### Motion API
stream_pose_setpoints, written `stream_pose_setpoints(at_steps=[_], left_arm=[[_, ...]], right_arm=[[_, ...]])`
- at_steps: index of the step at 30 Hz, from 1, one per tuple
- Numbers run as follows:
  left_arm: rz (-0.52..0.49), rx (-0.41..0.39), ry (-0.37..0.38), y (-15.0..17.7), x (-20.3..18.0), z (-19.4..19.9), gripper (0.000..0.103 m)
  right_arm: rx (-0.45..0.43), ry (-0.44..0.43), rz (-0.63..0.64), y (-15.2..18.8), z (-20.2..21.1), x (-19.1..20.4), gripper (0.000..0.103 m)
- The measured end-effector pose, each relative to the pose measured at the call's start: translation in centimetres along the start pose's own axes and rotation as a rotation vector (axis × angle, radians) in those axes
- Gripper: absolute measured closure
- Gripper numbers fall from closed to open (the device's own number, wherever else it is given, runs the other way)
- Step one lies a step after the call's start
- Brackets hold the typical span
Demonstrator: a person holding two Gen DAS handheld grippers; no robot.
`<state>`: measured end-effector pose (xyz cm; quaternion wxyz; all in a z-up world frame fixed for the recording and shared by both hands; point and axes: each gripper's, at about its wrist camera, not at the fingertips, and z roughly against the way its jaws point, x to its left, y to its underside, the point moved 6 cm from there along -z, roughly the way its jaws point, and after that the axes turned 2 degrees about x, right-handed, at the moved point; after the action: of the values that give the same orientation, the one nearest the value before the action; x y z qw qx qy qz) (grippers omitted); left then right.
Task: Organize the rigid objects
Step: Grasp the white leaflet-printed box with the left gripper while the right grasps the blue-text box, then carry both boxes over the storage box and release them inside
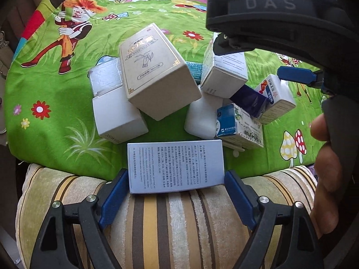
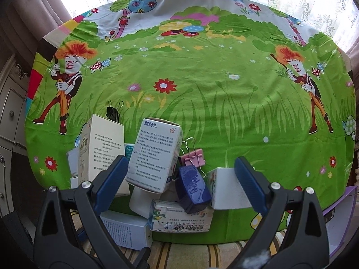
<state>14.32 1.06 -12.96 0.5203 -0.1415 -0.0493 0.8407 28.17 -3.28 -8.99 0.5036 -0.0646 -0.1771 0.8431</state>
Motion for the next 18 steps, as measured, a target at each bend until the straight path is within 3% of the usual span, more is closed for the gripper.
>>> stream_pose_setpoints(at_steps=[6,9,11,18], left_arm=[[0.013,-0.049,0.037,1.1,1.8,2.1,0.019],[0.032,-0.083,0.037,1.6,2.7,3.2,0.019],[0.054,-0.100,0.049,2.0,3.4,3.8,0.019],[0.086,-0.137,0.077,2.5,3.7,4.7,0.019]], right_arm=[[0.000,0.008,0.027,-0.3,-0.7,0.8,0.016],[0.003,-0.002,0.036,-0.2,-1.0,0.9,0.034],[0.008,-0.008,0.044,0.0,-1.2,1.0,0.054],[-0.017,-0.039,0.064,0.5,-0.7,1.5,0.057]])
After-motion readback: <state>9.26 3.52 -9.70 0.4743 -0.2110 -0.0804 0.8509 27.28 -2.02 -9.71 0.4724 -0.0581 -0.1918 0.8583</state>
